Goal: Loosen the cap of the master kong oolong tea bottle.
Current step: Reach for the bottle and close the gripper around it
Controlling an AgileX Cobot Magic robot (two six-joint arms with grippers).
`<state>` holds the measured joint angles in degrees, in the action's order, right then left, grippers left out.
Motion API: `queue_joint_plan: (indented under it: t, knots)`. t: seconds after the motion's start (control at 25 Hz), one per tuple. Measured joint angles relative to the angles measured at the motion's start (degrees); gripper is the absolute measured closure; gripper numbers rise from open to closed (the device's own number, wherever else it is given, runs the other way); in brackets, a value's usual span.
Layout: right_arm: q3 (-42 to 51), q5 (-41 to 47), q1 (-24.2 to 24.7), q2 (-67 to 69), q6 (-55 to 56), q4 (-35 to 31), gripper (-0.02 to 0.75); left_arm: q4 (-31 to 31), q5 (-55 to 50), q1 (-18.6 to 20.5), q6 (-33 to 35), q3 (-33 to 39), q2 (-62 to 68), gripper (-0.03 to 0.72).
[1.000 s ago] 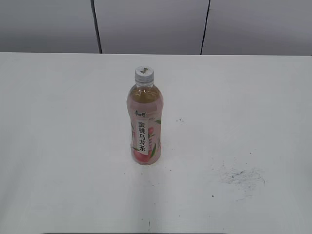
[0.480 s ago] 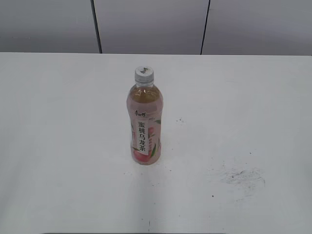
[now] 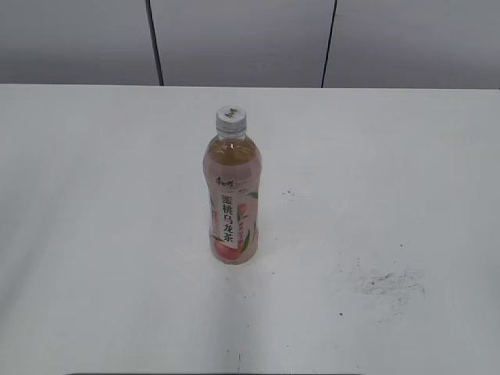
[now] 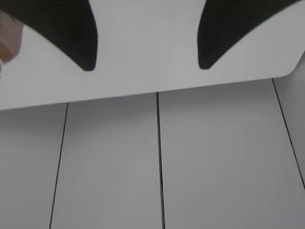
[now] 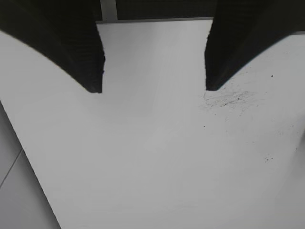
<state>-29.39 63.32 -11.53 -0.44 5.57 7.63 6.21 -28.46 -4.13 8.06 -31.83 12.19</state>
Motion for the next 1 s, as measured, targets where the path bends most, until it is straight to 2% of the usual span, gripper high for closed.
queue_joint_plan:
  t: [0.16,0.28,0.44,0.68,0.8,0.92,1.0]
  knots:
    - [0.0,0.0,0.0,0.0,0.0,0.0,0.237,4.4,13.2,0.0,0.9,2.6,10.0,0.285]
    - [0.0,0.0,0.0,0.0,0.0,0.0,0.237,5.3,20.5,-0.9,1.9,3.6,18.6,0.285]
    - [0.0,0.0,0.0,0.0,0.0,0.0,0.237,5.5,29.4,-5.4,2.2,3.6,31.9,0.292]
    - [0.0,0.0,0.0,0.0,0.0,0.0,0.237,5.5,41.1,-14.9,2.3,3.7,48.1,0.311]
    - [0.0,0.0,0.0,0.0,0.0,0.0,0.237,5.5,47.2,-17.2,2.3,5.6,52.3,0.317]
    - [0.0,0.0,0.0,0.0,0.0,0.0,0.237,5.1,53.5,-17.5,1.9,10.1,54.7,0.321]
    - [0.0,0.0,0.0,0.0,0.0,0.0,0.237,2.7,56.4,-17.5,0.7,12.8,56.1,0.324]
